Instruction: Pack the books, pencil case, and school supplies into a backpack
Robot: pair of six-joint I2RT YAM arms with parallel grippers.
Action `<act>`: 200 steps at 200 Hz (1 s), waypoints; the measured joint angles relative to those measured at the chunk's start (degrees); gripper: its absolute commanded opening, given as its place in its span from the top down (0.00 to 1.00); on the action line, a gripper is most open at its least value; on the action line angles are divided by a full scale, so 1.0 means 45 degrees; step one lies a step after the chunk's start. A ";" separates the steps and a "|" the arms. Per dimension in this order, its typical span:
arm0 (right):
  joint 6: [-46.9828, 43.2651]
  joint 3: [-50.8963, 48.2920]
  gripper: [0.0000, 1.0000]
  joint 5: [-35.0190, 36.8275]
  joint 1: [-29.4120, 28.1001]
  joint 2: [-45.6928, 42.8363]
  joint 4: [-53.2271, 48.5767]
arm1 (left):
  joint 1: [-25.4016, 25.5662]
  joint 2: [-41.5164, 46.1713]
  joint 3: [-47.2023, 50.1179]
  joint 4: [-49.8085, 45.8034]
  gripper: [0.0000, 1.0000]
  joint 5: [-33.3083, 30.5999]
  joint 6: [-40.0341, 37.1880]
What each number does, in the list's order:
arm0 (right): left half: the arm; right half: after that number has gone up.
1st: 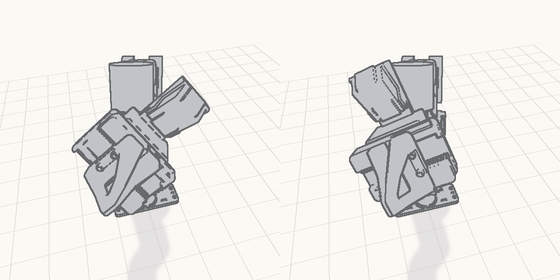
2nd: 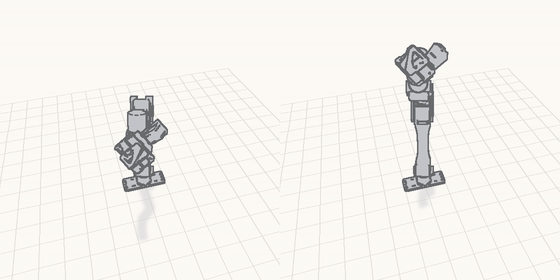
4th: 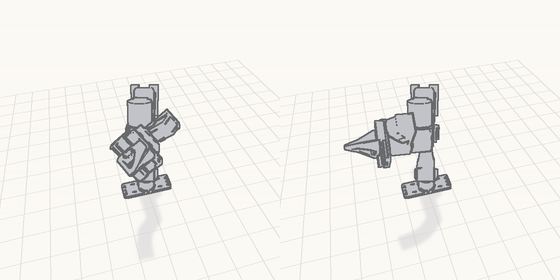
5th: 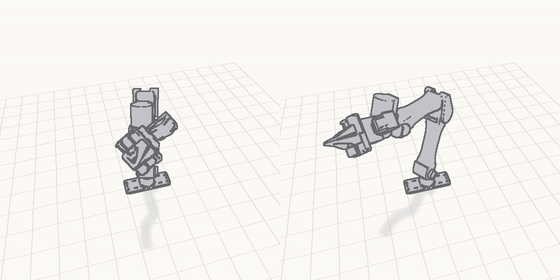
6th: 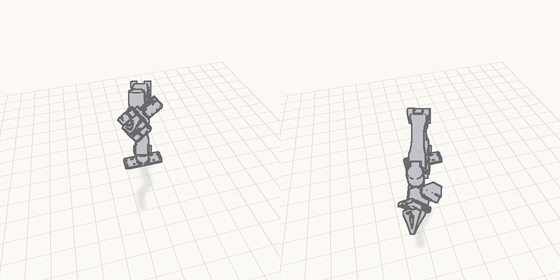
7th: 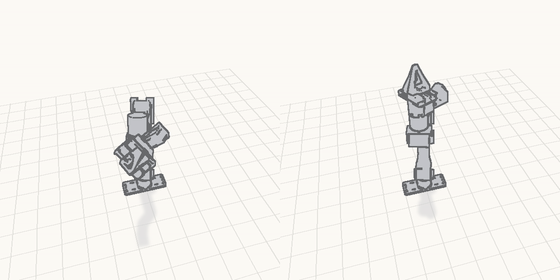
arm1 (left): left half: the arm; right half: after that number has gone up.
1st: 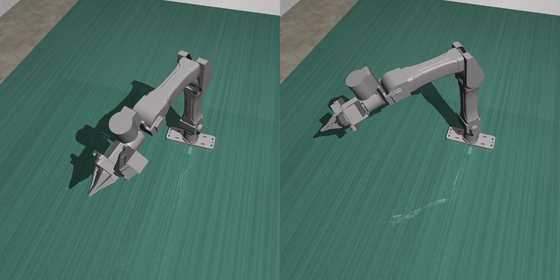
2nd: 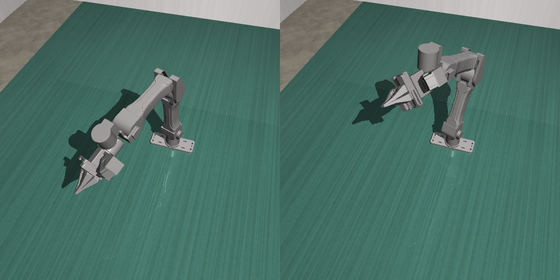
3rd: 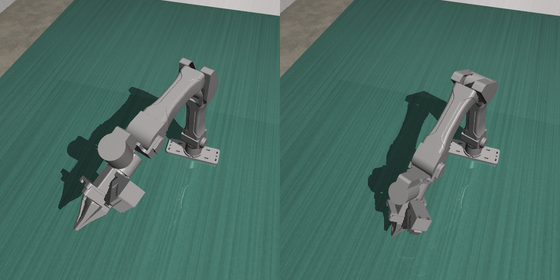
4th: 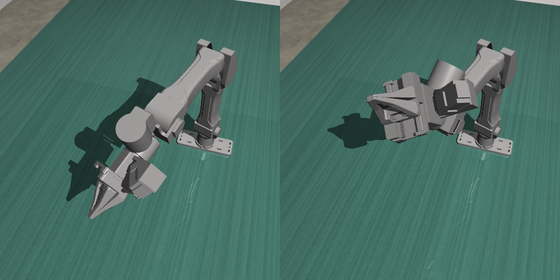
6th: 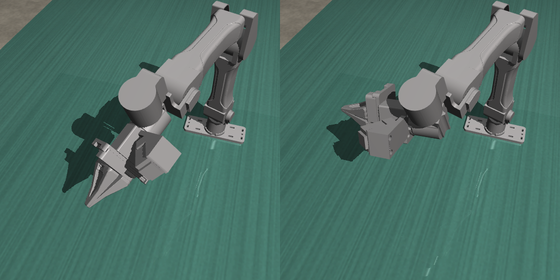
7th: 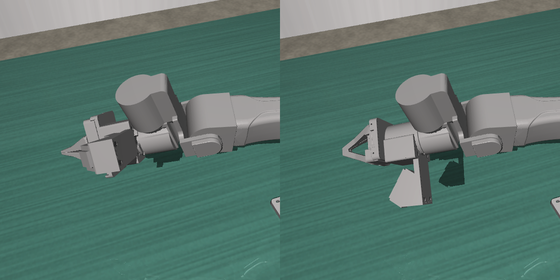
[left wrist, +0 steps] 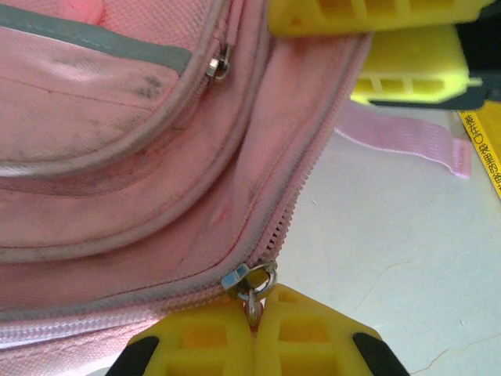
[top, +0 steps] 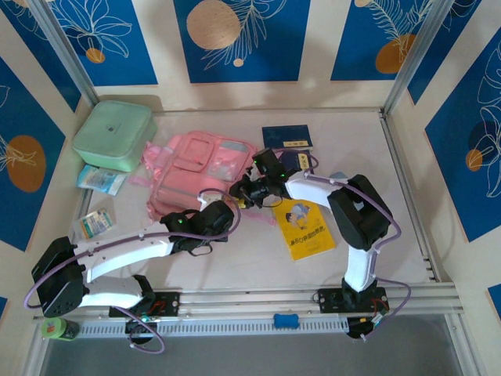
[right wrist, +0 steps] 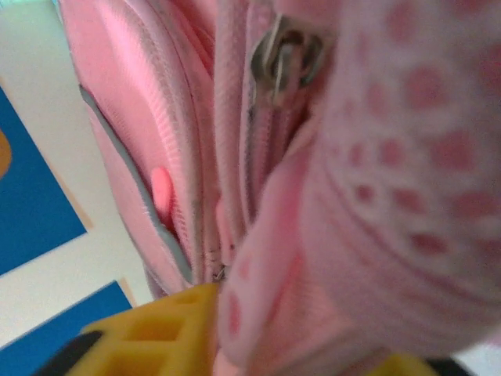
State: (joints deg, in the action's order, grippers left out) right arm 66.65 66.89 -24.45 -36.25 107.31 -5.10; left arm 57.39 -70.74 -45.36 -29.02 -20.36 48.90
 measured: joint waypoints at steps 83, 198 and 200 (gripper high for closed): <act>-0.2997 0.3060 1.00 -0.0466 0.1545 0.1122 -0.3939 | -0.0131 0.1724 0.1501 -0.0010 1.00 0.0097 0.0369; -0.3215 0.0296 0.19 -0.0952 0.1695 -0.1642 -0.3240 | -0.0253 0.1132 0.1146 -0.0010 1.00 0.0442 -0.0010; -0.3167 0.0170 0.18 -0.0962 0.1651 -0.1734 -0.3162 | -0.0253 0.1103 0.1137 0.0010 1.00 0.0447 -0.0019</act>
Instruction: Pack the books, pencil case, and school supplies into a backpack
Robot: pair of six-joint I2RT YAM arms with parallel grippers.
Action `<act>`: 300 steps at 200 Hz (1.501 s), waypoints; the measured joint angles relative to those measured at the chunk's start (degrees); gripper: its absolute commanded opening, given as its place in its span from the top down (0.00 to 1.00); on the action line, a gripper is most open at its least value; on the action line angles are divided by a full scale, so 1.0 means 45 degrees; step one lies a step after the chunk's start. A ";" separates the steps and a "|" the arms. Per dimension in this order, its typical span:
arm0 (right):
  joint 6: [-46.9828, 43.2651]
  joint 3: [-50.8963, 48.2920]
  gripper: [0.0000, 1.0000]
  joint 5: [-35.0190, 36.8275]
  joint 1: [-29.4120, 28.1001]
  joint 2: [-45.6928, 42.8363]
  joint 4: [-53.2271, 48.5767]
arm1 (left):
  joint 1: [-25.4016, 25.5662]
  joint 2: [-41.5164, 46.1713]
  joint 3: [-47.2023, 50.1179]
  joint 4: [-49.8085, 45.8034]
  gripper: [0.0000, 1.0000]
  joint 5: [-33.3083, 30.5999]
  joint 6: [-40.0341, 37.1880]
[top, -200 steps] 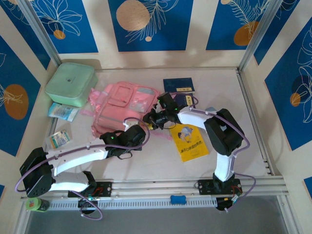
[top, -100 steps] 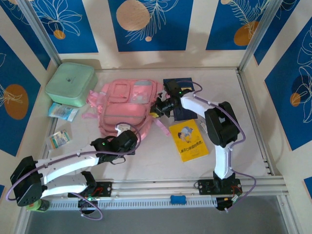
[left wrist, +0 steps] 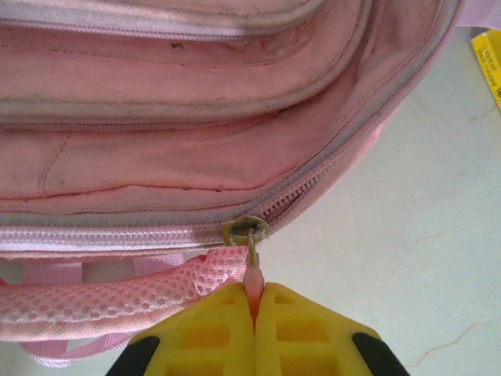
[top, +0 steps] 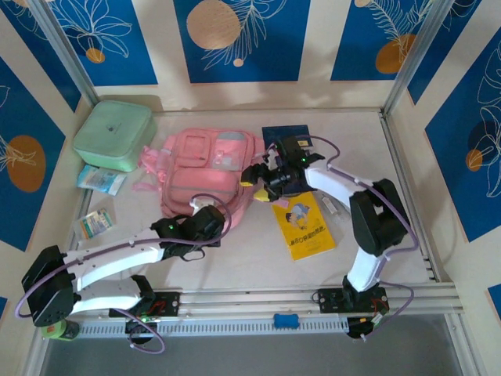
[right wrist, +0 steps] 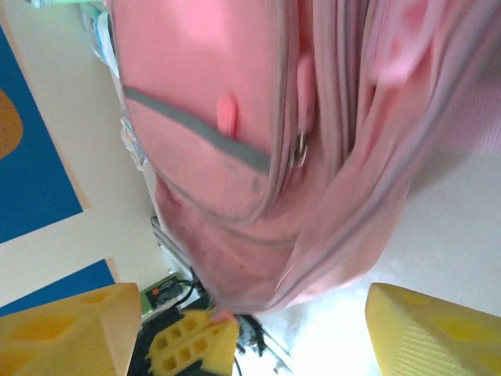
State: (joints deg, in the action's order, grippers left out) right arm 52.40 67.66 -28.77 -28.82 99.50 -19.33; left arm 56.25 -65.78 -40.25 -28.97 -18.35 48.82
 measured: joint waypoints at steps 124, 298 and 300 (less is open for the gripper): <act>0.2982 -0.0457 0.89 0.1452 -0.2569 0.1520 0.2327 | -0.0092 0.0359 -0.0039 0.0175 1.00 0.0131 -0.0209; -0.0695 0.0355 0.72 0.0767 0.0015 0.1292 -0.0695 | -0.1370 0.0311 0.0646 0.0622 1.00 0.1413 -0.0641; -0.0777 0.0291 0.70 0.0772 -0.0005 0.1243 -0.0665 | -0.1370 0.0228 0.0646 0.0670 1.00 0.1418 -0.0641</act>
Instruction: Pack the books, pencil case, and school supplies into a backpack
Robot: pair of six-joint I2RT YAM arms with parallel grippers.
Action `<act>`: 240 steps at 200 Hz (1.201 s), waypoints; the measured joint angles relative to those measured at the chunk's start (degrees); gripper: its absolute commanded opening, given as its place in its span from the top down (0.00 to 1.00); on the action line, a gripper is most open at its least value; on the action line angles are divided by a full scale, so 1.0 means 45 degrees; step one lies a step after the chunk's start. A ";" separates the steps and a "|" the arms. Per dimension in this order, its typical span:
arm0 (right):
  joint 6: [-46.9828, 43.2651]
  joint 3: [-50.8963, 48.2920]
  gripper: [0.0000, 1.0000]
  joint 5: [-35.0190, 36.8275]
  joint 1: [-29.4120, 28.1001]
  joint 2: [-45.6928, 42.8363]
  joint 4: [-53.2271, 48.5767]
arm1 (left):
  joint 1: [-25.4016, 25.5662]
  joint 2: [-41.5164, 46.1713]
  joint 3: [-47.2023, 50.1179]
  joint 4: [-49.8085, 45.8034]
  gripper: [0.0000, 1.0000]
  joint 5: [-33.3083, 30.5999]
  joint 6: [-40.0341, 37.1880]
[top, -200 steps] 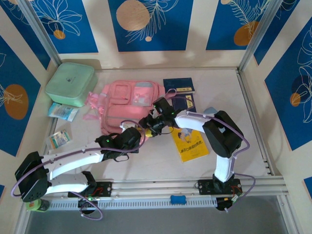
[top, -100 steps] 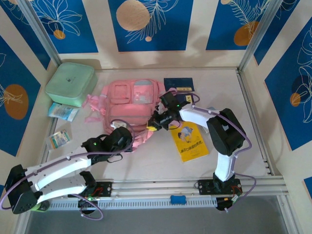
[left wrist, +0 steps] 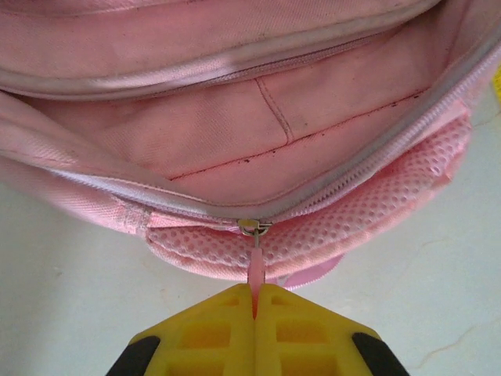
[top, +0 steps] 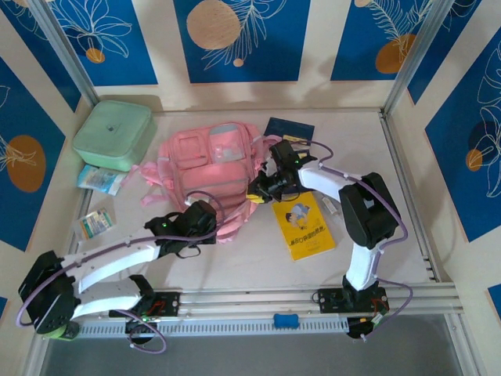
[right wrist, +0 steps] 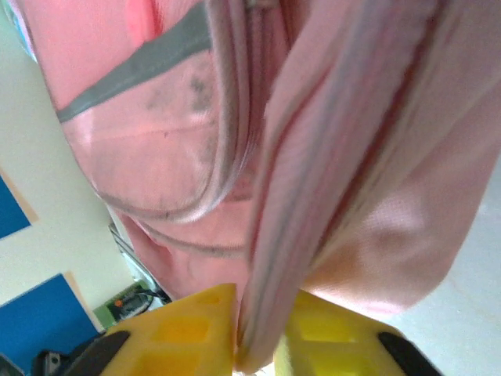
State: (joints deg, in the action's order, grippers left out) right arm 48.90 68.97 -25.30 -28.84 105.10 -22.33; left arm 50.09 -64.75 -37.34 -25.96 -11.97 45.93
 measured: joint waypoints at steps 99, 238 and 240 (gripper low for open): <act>0.0491 -0.1117 0.49 0.0345 -0.0491 -0.1171 0.0583 | -0.0083 -0.0763 0.0738 0.1894 0.80 -0.0029 0.0136; 0.1846 -0.1316 0.93 0.1608 -0.1472 -0.0563 0.1409 | -0.0364 -0.0403 0.0427 0.1175 1.00 -0.0442 -0.0087; 0.1719 -0.1292 0.94 0.1583 -0.1438 -0.0563 0.1350 | -0.0393 -0.0267 0.0427 0.1044 1.00 -0.0500 -0.0073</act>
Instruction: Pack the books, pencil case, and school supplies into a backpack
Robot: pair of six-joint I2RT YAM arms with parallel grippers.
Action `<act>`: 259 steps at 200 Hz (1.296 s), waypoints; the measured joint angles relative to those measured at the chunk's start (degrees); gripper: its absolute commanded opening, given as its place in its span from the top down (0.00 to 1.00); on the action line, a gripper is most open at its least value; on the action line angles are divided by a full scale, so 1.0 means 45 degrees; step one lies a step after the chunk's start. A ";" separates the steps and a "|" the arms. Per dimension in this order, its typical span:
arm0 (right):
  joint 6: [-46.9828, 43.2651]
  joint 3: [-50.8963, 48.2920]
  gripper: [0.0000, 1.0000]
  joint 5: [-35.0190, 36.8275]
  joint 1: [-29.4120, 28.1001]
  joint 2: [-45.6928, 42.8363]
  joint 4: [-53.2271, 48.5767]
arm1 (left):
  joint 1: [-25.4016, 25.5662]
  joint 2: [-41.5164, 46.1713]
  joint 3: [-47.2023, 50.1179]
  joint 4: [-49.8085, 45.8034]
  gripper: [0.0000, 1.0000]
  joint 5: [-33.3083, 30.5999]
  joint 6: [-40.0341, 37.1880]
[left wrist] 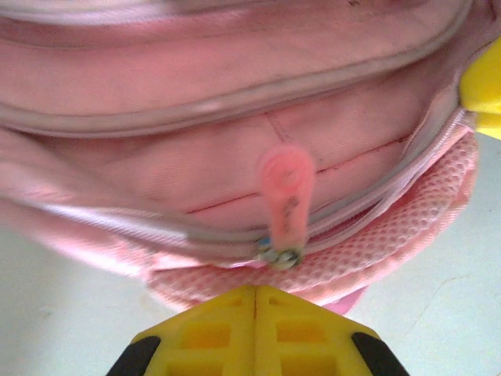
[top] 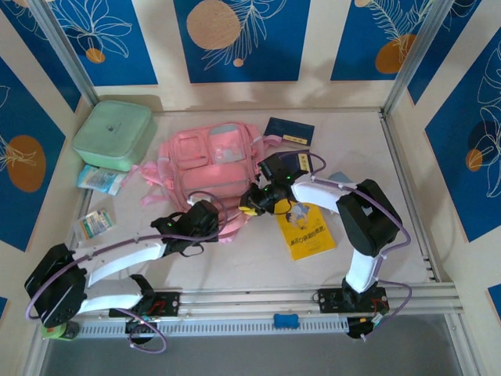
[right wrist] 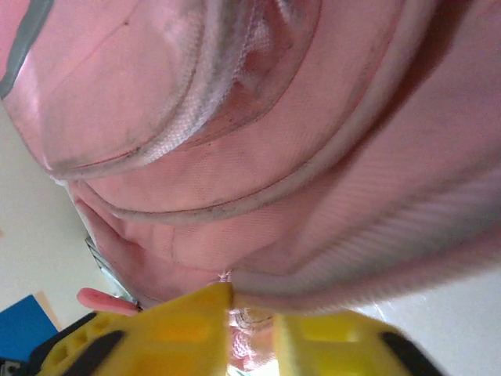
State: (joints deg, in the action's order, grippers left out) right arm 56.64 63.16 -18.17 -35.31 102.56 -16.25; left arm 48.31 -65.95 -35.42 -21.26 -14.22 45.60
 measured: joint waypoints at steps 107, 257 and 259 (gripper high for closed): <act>-0.2171 0.1651 1.00 -0.0010 0.2074 0.0199 -0.1661 | -0.1462 0.1540 -0.0282 -0.1855 0.69 0.0787 -0.0806; -0.1583 0.1200 1.00 -0.0049 0.1243 0.0189 -0.1107 | -0.1443 -0.4697 -0.4095 0.0942 0.48 0.0831 -0.1234; -0.1583 0.1200 1.00 -0.0049 0.1239 0.0189 -0.1107 | -0.1433 -0.4745 -0.4095 0.1025 0.49 0.0831 -0.1253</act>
State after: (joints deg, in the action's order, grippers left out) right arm 49.52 68.55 -18.39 -29.74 103.42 -21.23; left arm 41.87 -87.31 -53.84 -16.64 -10.48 39.97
